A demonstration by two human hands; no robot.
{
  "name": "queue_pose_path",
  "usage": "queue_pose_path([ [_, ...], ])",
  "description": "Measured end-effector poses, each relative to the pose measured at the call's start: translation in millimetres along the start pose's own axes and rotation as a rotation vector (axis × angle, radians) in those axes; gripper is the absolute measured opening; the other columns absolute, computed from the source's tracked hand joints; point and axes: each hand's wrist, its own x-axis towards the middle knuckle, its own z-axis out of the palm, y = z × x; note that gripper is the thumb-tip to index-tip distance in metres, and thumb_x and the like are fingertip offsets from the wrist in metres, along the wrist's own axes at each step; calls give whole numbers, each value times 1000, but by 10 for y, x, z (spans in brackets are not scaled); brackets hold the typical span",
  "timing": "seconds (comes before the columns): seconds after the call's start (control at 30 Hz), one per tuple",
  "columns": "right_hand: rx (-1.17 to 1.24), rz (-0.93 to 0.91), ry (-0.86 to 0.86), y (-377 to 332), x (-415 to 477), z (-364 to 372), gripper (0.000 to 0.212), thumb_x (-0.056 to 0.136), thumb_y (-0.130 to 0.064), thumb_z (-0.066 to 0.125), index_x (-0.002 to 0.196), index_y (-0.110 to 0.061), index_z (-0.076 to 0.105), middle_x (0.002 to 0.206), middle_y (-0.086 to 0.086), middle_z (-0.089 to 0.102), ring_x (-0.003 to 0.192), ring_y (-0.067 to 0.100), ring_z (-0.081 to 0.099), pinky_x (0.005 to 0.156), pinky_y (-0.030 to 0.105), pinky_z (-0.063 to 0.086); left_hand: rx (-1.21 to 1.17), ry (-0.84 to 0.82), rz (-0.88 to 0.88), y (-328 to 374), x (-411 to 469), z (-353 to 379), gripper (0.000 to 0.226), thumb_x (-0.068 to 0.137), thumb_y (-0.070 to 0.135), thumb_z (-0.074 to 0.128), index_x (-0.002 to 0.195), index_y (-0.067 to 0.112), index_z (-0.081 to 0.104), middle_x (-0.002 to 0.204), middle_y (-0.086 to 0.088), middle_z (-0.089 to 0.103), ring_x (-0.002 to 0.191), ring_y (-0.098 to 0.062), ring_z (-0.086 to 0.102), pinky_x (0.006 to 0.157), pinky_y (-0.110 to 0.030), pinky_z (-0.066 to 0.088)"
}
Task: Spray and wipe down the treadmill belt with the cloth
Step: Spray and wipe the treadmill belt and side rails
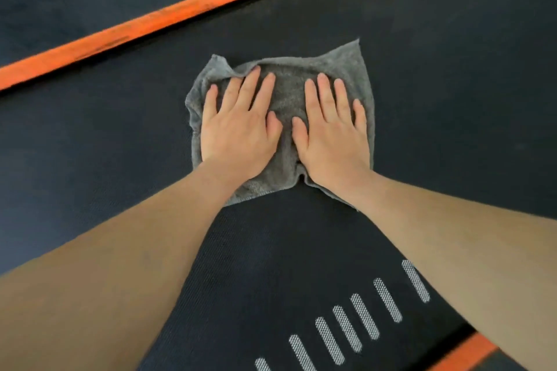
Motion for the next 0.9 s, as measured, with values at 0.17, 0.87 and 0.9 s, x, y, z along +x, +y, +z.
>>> queue_pose_path([
  [0.17,10,-78,-50,-913,-604,165,65,102,-48,14,159,-16,6,167,5,4,154,24,1,124,50,7,9,-5,-103,-675,-752,-69,62,97,40,22,157,23,23,163,-1,23,147,-24,23,120,-51,12],
  [0.87,-10,-723,-102,-2428,-1306,506,65,101,-50,28,159,-23,17,167,-5,12,153,14,7,123,42,5,-64,111,-626,-1874,-2730,-159,65,97,34,24,154,3,19,161,-23,17,148,-40,13,118,-62,12],
  [0.9,-2,-705,-92,-2199,-1221,477,65,101,-50,29,159,-23,19,166,-4,14,153,15,9,123,42,7,-60,110,-611,-1700,-2636,-108,65,97,34,26,154,4,20,161,-22,18,149,-39,14,118,-60,12],
])
